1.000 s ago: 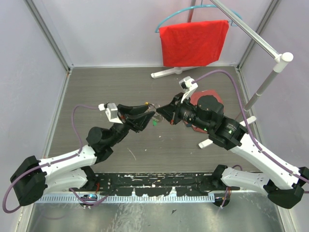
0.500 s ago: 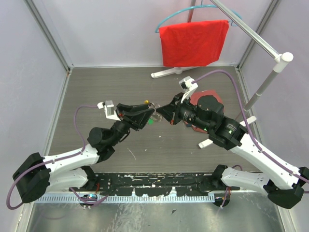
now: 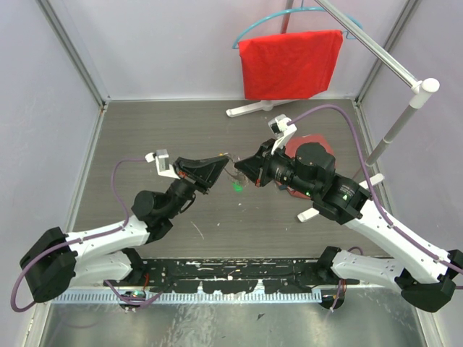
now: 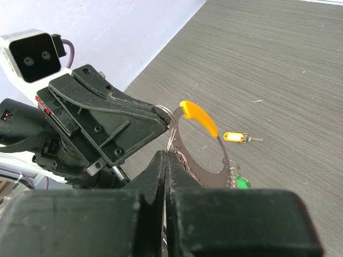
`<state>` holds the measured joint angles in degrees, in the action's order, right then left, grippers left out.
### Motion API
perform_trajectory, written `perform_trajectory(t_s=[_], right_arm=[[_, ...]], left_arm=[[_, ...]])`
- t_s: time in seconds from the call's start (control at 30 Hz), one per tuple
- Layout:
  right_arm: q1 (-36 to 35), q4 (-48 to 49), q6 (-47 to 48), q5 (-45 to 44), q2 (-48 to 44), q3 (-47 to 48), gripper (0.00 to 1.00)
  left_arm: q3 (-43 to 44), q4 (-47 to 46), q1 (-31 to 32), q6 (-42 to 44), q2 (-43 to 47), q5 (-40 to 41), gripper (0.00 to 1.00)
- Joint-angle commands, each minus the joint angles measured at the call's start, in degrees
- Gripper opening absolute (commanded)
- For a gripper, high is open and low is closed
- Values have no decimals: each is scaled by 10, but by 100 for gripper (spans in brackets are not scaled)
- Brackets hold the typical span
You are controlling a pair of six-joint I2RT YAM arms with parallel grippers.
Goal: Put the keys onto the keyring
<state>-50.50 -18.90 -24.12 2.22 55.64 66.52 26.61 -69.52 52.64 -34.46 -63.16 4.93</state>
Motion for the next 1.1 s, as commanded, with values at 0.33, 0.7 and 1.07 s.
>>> perform_trajectory(t_s=[0.33,0.7,1.07], right_arm=[[-1,17,11,-9,-14,5,21],[0,-14,119,20,-48,19,48],[0,-98,271,118,-53,60,58]], left_arm=[[0,122,0,149,82,-48,0],[5,237,-1,248,168,-131,0],[135,528,0,440,240,-341,0]])
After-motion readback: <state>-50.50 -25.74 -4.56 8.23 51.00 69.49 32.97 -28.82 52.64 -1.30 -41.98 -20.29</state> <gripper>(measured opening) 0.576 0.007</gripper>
